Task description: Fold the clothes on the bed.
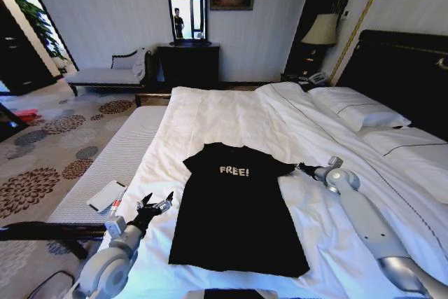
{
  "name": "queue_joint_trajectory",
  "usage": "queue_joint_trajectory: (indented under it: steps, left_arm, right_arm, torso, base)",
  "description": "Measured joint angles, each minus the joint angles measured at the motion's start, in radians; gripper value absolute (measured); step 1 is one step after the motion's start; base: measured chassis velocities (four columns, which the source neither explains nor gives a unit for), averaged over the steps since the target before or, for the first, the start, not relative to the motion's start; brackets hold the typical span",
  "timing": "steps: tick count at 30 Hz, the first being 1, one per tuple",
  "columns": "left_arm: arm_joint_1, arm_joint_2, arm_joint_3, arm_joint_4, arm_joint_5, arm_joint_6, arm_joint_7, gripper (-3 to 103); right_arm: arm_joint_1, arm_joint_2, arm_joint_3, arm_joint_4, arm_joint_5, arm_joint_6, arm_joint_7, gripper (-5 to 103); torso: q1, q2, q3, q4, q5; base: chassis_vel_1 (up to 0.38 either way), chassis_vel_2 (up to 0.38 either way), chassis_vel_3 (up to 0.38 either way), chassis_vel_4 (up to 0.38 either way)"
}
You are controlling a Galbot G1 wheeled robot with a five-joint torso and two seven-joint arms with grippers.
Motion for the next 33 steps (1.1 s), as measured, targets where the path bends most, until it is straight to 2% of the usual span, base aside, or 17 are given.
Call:
queue_joint_trajectory:
  steps: [11,20,29,33]
  left_arm:
    - [0.017,-0.005,-0.008,-0.008,0.001,-0.001,0.004,100]
    - [0.019,-0.002,-0.013,-0.010,0.001,-0.002,0.005,100]
    - [0.018,-0.010,-0.005,-0.011,0.004,-0.002,0.006,100]
    - [0.030,-0.013,-0.009,-0.013,0.008,-0.003,0.010,100]
  right_arm:
    - [0.094,-0.005,-0.118,-0.102,-0.099,0.032,-0.068,0]
    - [0.100,-0.011,-0.130,-0.126,-0.131,0.042,-0.085,0]
    - [0.002,-0.028,-0.078,0.091,-0.132,0.033,-0.062,0]
    - [-0.018,-0.030,-0.105,0.160,-0.153,0.028,-0.054,0]
  torso:
    - [0.000,0.000,0.000,-0.0002,0.0001]
    - [0.000,0.000,0.000,-0.0003,0.0002]
    - [0.000,0.000,0.000,-0.0004,0.0000]
    - [0.000,0.000,0.000,-0.0005,0.0000]
  base:
    - [0.000,0.000,0.000,0.000]
    - [0.000,0.000,0.000,0.000]
    - [0.000,0.000,0.000,0.000]
    - [0.000,0.000,0.000,0.000]
